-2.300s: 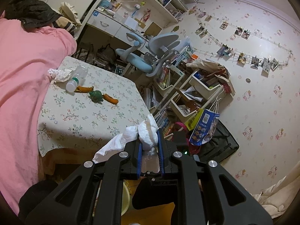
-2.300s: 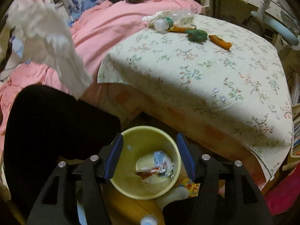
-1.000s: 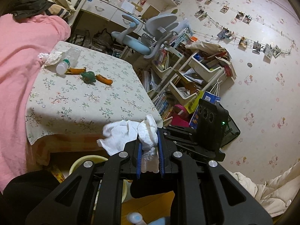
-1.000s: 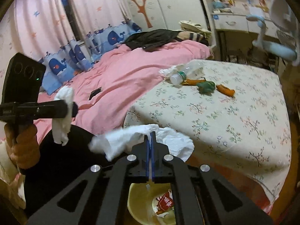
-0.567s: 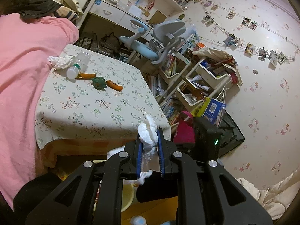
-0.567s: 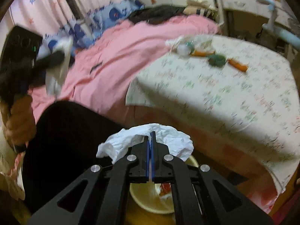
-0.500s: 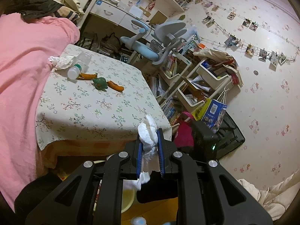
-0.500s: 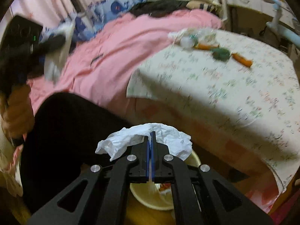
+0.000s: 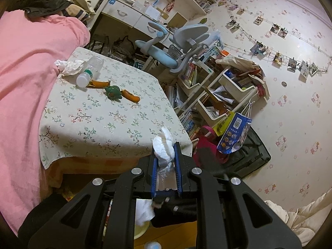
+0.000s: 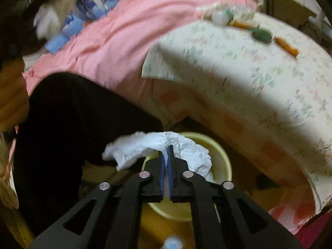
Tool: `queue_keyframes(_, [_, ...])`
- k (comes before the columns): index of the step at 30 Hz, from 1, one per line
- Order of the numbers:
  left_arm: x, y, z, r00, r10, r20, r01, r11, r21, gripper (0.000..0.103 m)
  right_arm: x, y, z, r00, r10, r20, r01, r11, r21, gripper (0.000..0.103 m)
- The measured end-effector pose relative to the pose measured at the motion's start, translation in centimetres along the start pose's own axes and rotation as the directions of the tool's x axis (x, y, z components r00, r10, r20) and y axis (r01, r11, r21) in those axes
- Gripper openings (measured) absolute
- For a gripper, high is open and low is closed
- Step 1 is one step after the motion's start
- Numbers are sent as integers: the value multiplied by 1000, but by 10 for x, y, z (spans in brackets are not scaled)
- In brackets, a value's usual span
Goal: Collect trash
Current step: 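Open the right tool over the yellow basin to drop the tissue piece, then close the right tool on the orange peel while the left tool opens over the table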
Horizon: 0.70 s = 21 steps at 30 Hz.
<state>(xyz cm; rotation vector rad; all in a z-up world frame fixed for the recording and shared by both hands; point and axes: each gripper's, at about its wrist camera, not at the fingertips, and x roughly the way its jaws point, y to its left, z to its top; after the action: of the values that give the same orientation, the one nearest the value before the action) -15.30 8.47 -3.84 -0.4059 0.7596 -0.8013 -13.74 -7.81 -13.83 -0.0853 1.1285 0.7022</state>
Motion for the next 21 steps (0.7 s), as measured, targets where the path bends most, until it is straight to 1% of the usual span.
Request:
queue_keyframes(1, [1,0,0,1000,0,0,0,1000,1,13,9,3,-2,999,-21,-43,20,1000,-16,29])
queue_keyframes(2, [3,0,1,1000,-1,-1,1,1000,3,13,15,5,-4,996,-57,-71,54,998,-40,51])
queue_keyframes(3, [4,0,1,1000,-1,-1,1,1000,5,13,18,7,-6,994,-79,-82,74,996,-55,59])
queue_keyframes(4, [5,0,1,1000,-2,-1,2,1000,5,13,20,9,-7,992,-92,-89,86,994,-70,62])
queue_keyframes(7, [6,0,2,1000,1,0,-1,1000,1,13,15,4,-5,993,-87,-75,83,995,-53,62])
queue_keyframes(9, [10,2,4,1000,3,0,-3,1000,-7,13,6,-4,-1,995,-90,-42,90,996,-23,62])
queue_keyframes(12, [16,5,7,1000,14,0,-14,1000,-16,13,-8,-19,4,999,-53,6,53,997,50,63])
queue_keyframes(13, [18,7,9,1000,23,3,-23,999,-24,13,-12,-23,6,998,-57,23,56,997,62,63])
queue_keyframes(15, [21,12,12,999,33,6,-33,999,-40,13,-23,-31,12,994,-88,67,83,993,86,65])
queue_keyframes(16, [23,14,14,999,40,8,-40,998,-45,13,-29,-39,17,989,-109,96,97,988,118,67])
queue_keyframes(18, [29,20,19,997,75,13,-74,995,-60,13,-39,-54,24,980,-141,139,115,978,175,67])
queue_keyframes(20, [36,24,24,995,104,13,-102,992,-73,13,-50,-69,33,961,-210,178,169,961,221,67])
queue_keyframes(21, [40,27,27,992,129,13,-127,989,-78,13,-54,-76,40,952,-236,195,188,953,237,67])
